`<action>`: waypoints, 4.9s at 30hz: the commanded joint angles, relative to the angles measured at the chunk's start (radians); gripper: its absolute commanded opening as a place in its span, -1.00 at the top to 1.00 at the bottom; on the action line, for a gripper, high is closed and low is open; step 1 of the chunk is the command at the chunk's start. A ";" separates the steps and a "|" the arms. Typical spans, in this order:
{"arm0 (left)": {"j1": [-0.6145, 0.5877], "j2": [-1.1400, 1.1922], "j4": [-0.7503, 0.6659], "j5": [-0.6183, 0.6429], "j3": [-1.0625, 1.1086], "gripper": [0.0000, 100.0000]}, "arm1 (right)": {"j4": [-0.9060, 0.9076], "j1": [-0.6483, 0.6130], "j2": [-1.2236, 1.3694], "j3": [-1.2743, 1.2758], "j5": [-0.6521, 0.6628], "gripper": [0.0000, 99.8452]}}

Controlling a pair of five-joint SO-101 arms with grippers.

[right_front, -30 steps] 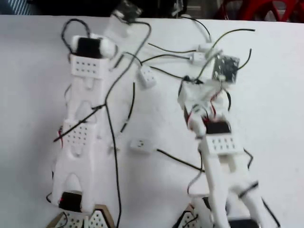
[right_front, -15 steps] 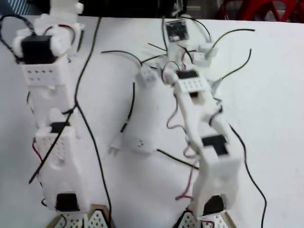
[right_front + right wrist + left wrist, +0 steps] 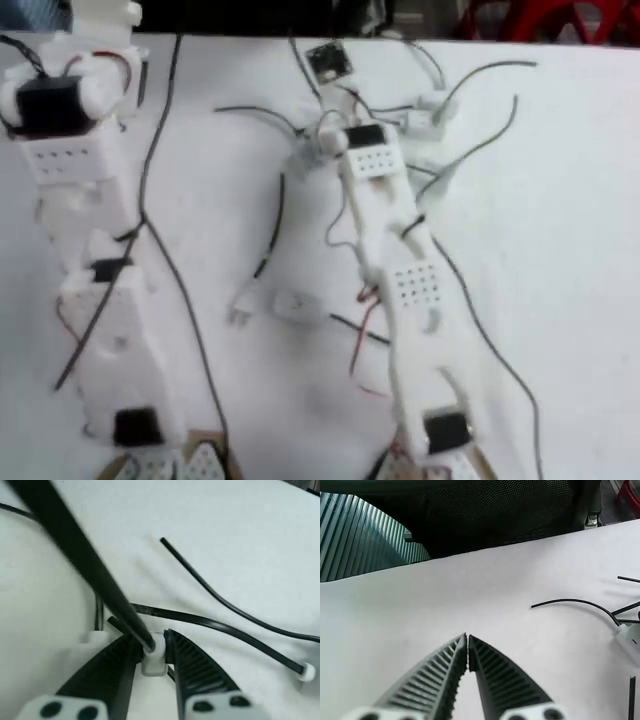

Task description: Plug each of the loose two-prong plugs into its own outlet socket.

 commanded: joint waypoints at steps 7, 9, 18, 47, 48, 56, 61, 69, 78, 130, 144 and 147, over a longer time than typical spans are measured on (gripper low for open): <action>-0.042 -0.067 -0.002 0.008 -0.029 0.94 | 0.375 -0.048 0.074 -0.442 -0.094 0.97; -0.048 -0.067 -0.002 0.008 -0.029 0.94 | 0.401 -0.050 0.065 -0.434 -0.126 0.97; -0.085 -0.058 -0.002 0.008 -0.028 0.94 | 0.553 -0.051 0.039 -0.434 -0.275 0.97; 0.042 0.283 0.002 0.057 -0.025 0.51 | 0.742 0.120 -0.308 -0.422 -0.647 0.97; 0.056 0.308 0.002 0.068 -0.025 0.50 | 0.742 0.128 -0.315 -0.422 -0.634 0.97; 0.211 0.412 -0.002 0.143 -0.026 0.37 | 0.746 0.145 -0.421 -0.420 -0.532 0.97; 0.274 0.424 -0.002 0.184 -0.025 0.33 | 0.748 0.179 -0.536 -0.311 -0.457 0.97; 0.315 0.430 -0.002 0.184 -0.015 0.33 | 0.740 0.176 -0.905 0.247 -0.397 0.97; 0.337 0.503 -0.044 0.186 0.037 0.34 | 0.722 0.277 -1.061 0.506 -0.397 0.97; 0.134 0.430 0.005 -0.358 -0.011 0.77 | 0.722 0.294 -1.205 0.781 -0.333 0.97; 0.105 0.418 0.005 -0.371 0.175 0.77 | 0.573 0.242 -1.222 0.979 -0.285 0.97; 0.107 0.418 0.005 -0.371 0.189 0.77 | 0.549 0.219 -1.216 1.010 -0.285 0.97</action>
